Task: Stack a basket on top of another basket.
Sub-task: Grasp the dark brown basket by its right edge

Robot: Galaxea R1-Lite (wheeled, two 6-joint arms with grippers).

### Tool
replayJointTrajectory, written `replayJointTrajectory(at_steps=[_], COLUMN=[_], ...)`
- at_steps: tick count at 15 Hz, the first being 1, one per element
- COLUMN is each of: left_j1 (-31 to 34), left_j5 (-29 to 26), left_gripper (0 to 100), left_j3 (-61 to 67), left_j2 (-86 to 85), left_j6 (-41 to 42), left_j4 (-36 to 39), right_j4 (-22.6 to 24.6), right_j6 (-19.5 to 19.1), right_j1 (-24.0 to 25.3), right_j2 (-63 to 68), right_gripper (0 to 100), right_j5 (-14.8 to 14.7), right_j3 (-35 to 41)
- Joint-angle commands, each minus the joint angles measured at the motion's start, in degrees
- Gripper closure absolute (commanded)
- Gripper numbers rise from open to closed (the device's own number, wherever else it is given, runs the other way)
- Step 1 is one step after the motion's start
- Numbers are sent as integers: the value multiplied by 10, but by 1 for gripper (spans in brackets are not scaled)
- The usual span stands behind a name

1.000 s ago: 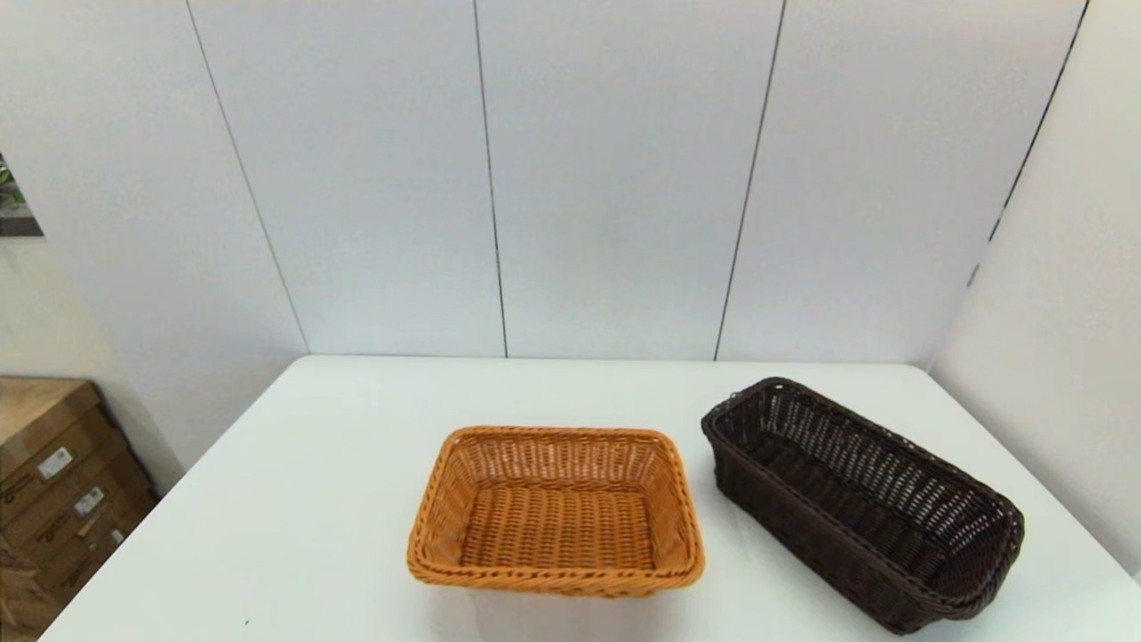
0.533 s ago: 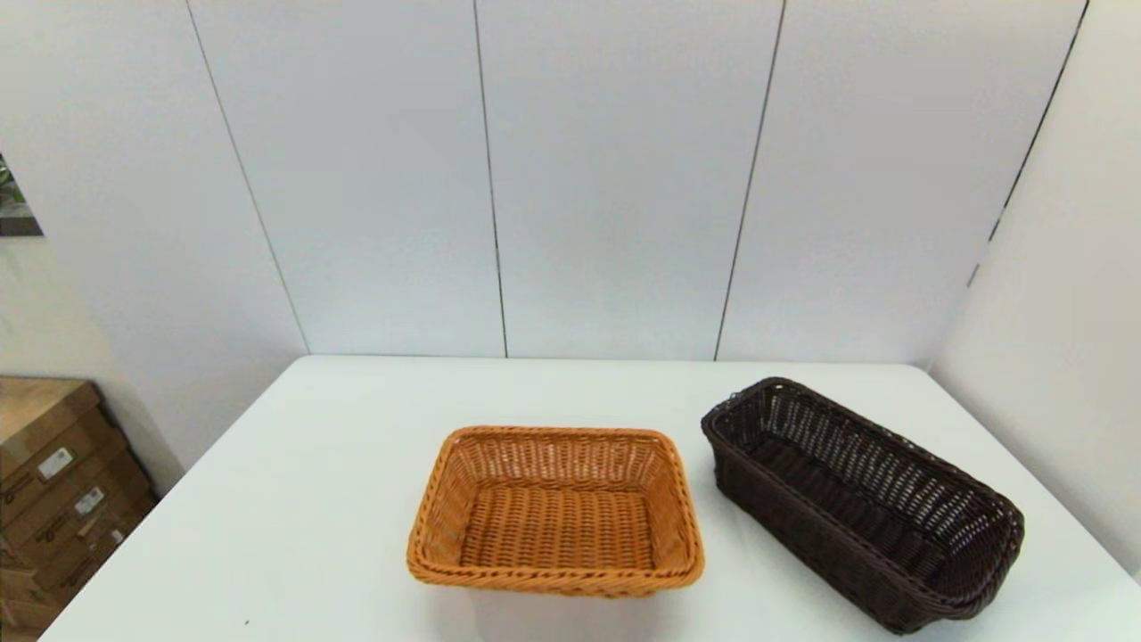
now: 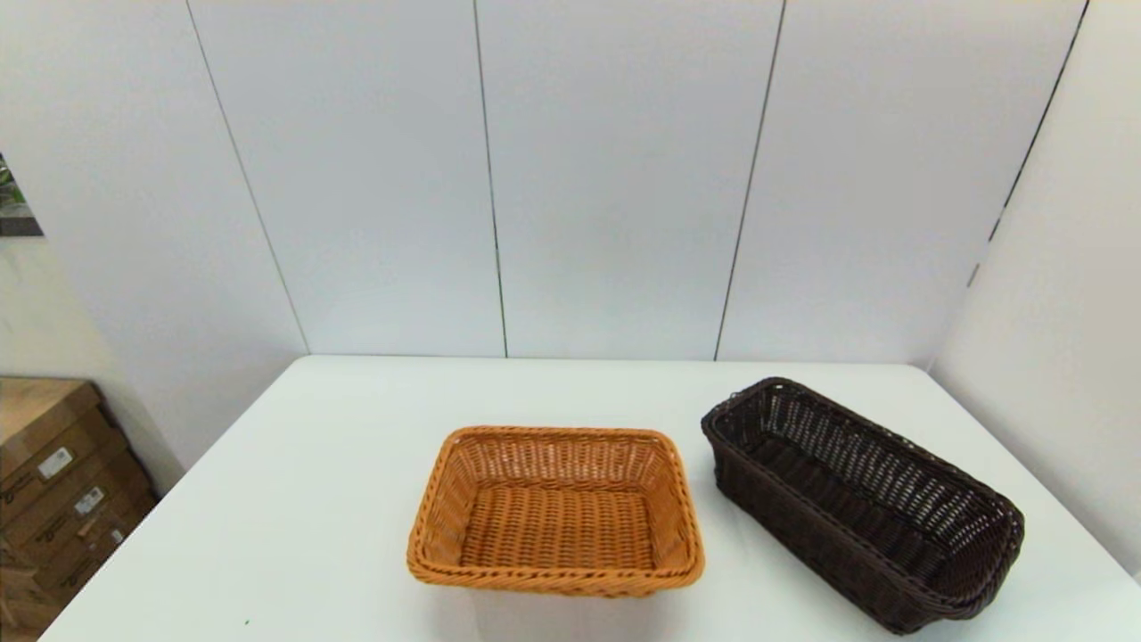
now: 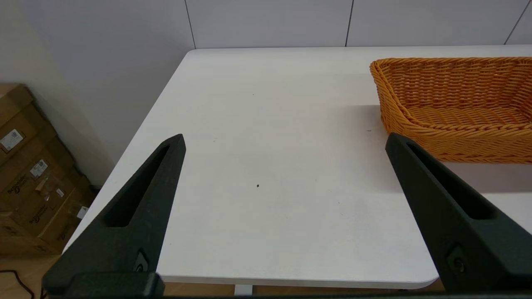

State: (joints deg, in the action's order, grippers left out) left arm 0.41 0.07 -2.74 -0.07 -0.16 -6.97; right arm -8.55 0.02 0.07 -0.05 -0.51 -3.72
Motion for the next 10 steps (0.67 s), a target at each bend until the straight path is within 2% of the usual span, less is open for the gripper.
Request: replayJointTrajectory(at_steps=[1, 3, 6, 10], left_j1=[0, 0, 0, 0], left_j5=[0, 0, 0, 0], left_gripper=[0, 0, 0, 0], left_j3=[0, 0, 0, 0], left_j2=[1, 1, 1, 1], left_j6=[0, 0, 0, 0], left_j4=[-1, -1, -1, -1], right_j4=[-48, -86, -83, -95], right_j6=[-13, -19, -25, -22], right_j1=[0, 0, 0, 2], right_j2=[32, 37, 44, 90], right_gripper=[0, 0, 0, 0], right_j5=[17, 31, 33, 26], right_j3=[-64, -94, -99, -153])
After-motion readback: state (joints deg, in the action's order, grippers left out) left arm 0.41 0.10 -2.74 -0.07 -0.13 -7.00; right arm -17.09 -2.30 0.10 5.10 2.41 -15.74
